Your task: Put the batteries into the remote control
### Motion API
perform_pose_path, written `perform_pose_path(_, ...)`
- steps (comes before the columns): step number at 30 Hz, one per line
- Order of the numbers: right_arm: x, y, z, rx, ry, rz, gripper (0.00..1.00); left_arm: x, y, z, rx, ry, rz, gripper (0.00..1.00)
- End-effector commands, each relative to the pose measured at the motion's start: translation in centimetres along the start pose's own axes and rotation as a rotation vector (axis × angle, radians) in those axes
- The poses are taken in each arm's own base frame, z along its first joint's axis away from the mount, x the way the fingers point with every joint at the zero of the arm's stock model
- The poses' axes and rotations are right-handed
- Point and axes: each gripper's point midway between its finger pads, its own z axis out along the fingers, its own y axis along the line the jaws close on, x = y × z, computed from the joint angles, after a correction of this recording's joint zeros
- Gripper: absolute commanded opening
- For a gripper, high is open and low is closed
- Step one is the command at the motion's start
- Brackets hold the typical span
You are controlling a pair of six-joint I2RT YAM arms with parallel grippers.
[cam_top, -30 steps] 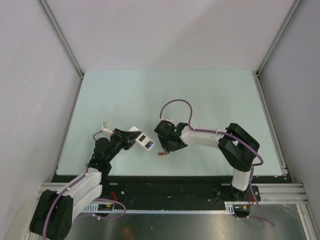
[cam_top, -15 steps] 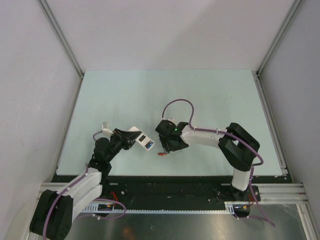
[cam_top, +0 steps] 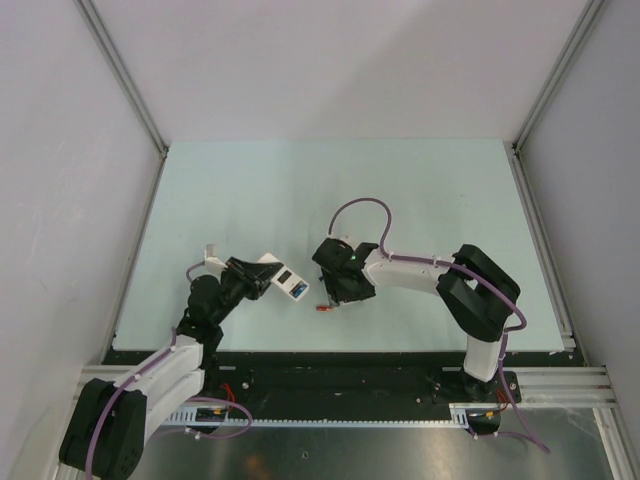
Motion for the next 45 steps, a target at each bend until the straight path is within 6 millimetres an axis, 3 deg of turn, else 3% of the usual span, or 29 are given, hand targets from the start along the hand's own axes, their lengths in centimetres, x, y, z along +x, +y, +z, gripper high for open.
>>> perform_pose_path(1,1.8,-2.0,1.6,0.074,0.058,0.009,0.64,0.5,2.3,-0.7,-0.034,0.001,0.005,0.0)
perform_pose_path(9,2.0,-2.6,1.7,0.08,0.065,0.006,0.54,0.6,2.4,-0.7,-0.036,0.006,0.004,0.0)
perform_pose_path(15,1.8,-3.0,1.4,0.087,0.051,-0.021,0.32,0.7,2.3,-0.6,-0.035,0.011,0.004,0.0)
perform_pose_path(20,0.9,-3.1,-2.0,0.073,-0.006,-0.032,0.08,1.0,2.6,-0.5,-0.047,0.033,0.015,0.0)
perform_pose_path(22,0.7,-3.2,-4.2,0.054,-0.035,-0.034,0.0,0.7,0.9,0.0,-0.015,0.041,0.027,0.0)
perform_pose_path(27,1.7,-2.3,-9.3,-0.021,-0.085,-0.102,0.0,1.7,0.5,0.9,-0.025,0.099,0.056,0.0)
perform_pose_path(35,3.6,0.7,-17.7,-0.199,-0.075,-0.236,0.0,3.4,-2.9,2.9,0.038,0.131,0.099,0.0)
perform_pose_path(39,3.1,2.1,-19.5,-0.249,-0.08,-0.269,0.0,4.1,-4.4,3.7,0.096,0.145,0.087,0.0)
perform_pose_path(45,1.8,4.0,-19.3,-0.299,-0.087,-0.302,0.0,5.2,-6.4,4.1,0.207,0.183,0.066,0.0)
